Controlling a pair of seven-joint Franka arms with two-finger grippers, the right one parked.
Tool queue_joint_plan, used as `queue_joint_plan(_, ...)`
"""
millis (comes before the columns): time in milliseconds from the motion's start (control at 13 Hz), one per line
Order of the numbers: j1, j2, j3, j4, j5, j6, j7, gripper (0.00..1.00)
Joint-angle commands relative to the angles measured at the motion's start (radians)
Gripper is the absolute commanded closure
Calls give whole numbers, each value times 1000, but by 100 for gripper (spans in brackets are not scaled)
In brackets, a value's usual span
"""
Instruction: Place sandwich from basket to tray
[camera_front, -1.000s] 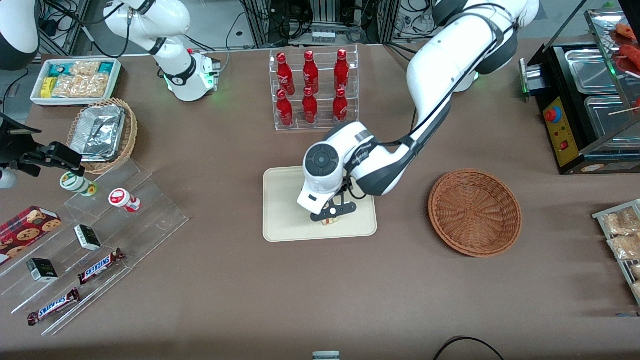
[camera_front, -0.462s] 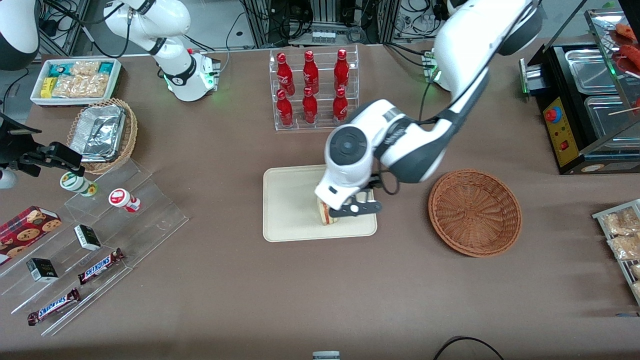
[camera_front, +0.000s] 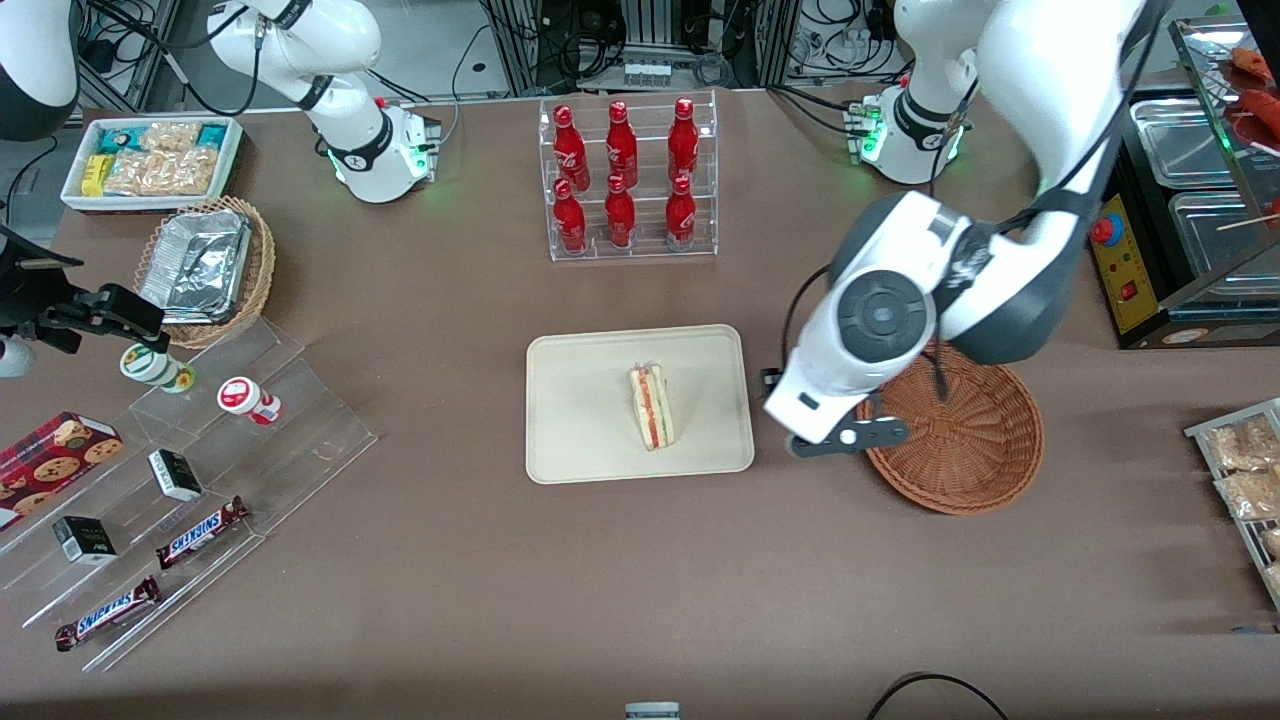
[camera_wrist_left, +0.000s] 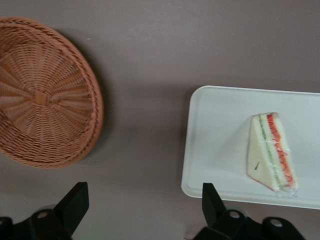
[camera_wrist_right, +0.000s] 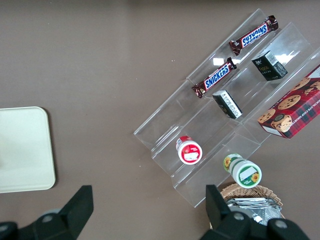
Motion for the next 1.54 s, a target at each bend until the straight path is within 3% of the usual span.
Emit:
queue_joint_plan(0, 59, -84, -4, -92, -35, -1, 63, 0)
queue_joint_plan(308, 128, -112, -1, -117, -38, 4, 89, 0)
queue_joint_plan(462, 167, -186, 14, -195, -55, 10, 223, 0)
queue_joint_plan(615, 113, -262, 171, -238, -149, 1, 363, 0)
queue_joint_plan(923, 10, -469, 365, -416, -193, -1, 502, 0)
queue_joint_plan(1231, -33, -556, 454, -462, -223, -76, 505, 0)
queue_joint_plan(1462, -39, -595, 471, -455, -224, -152, 518, 0)
